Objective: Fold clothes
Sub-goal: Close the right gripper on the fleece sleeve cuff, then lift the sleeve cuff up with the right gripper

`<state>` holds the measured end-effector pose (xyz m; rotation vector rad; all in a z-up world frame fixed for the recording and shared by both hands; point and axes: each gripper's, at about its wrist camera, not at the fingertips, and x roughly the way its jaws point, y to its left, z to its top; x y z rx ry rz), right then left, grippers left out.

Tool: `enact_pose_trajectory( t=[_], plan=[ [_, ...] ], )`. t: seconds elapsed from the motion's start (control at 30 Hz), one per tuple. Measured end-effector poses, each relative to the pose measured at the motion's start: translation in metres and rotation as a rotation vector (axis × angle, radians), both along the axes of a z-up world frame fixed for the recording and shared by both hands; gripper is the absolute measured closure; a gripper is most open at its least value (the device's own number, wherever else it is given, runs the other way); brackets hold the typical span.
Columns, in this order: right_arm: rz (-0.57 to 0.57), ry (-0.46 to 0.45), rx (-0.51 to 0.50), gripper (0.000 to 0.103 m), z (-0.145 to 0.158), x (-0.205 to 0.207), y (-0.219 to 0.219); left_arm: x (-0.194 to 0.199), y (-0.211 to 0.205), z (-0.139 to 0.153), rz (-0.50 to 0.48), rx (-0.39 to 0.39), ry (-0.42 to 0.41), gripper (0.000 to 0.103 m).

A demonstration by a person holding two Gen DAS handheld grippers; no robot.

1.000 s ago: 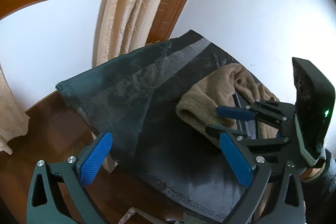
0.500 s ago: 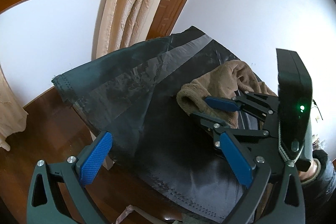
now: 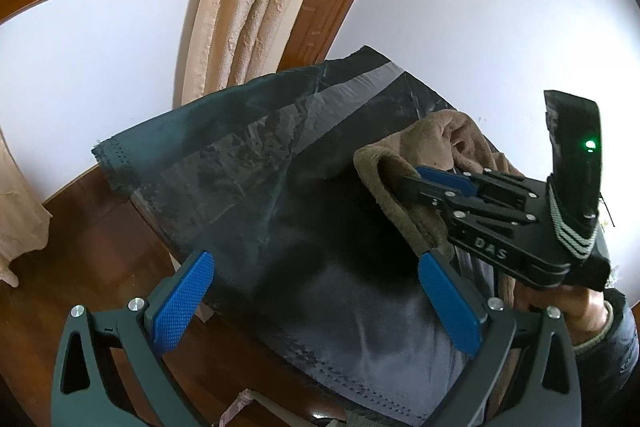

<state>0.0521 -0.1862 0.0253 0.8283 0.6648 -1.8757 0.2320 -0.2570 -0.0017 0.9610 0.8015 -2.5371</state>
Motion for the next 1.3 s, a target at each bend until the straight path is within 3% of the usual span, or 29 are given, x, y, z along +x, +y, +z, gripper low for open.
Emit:
enact_pose_trajectory(
  t=[0.27,0.43,0.47,0.67,0.83,1.0,1.07,1.2,1.23,1.3],
  plan=[
    [0.032,0.045,0.061,0.08,-0.014,0.009,-0.016,0.0,-0.002,-0.001,0.005,0.01,-0.002,0.0],
    [0.02,-0.023,0.025,0.081,-0.012,-0.004,-0.012,-0.001,-0.001,0.0,0.003,0.006,-0.002,0.0],
    [0.017,-0.023,0.015,0.086,-0.008,-0.005,-0.009,-0.002,-0.001,0.001,0.003,0.006,-0.003,0.0],
    [-0.061,0.061,-0.146,0.088,0.063,-0.021,0.029,-0.015,0.008,0.007,-0.026,-0.003,0.001,0.0],
    [-0.203,0.139,-0.317,0.088,0.144,-0.053,0.087,-0.032,0.024,0.02,-0.079,-0.041,0.022,0.0],
    [-0.333,0.213,-0.378,0.088,0.186,-0.074,0.143,-0.048,0.034,0.033,-0.114,-0.069,0.048,0.0],
    [-0.332,0.173,-0.386,0.088,0.184,-0.078,0.155,-0.049,0.037,0.035,-0.118,-0.069,0.054,0.0],
    [-0.277,-0.01,-0.425,0.085,0.155,-0.084,0.163,-0.049,0.039,0.031,-0.115,-0.061,0.038,0.0],
    [-0.266,-0.055,-0.424,0.081,0.143,-0.086,0.159,-0.049,0.039,0.03,-0.113,-0.06,0.033,0.0],
    [-0.246,-0.162,-0.415,0.062,0.115,-0.092,0.147,-0.048,0.039,0.028,-0.108,-0.057,0.028,0.0]
  ],
)
